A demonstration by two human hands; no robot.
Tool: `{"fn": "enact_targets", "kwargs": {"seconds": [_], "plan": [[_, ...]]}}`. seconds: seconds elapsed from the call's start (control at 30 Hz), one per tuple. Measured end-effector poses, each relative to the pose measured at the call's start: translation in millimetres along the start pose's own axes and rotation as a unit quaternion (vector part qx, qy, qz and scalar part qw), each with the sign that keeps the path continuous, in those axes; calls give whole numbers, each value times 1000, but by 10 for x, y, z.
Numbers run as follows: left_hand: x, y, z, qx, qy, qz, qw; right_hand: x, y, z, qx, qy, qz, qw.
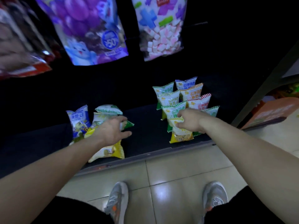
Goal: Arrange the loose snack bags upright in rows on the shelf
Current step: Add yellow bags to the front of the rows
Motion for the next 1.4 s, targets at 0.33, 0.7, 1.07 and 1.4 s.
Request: {"fn": "enact_targets", "kwargs": {"seconds": [0.33,0.7,1.07,1.4], "plan": [[3,1640,-304,-70,115,43,990,551,1663,747,-115,9,-67,991],[1,2264,-157,-97,114,-95,984,1747,2674,1865,-20,-48,58,997],[100,2152,-112,-95,167,-55,980,1518,2390,1770,-96,-170,60,979],[-42,1484,157,-51,156,-10,986,891,1572,1104,-40,-152,74,985]]}}
Point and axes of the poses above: each hand's wrist, its own z-axis towards the middle knuckle, its own x-axis out of the palm, y = z × x, the point moved 2 cm from there along z, towards the middle knuckle, and after that the axes turned 7 degrees about -y, right-handed, at the moved point
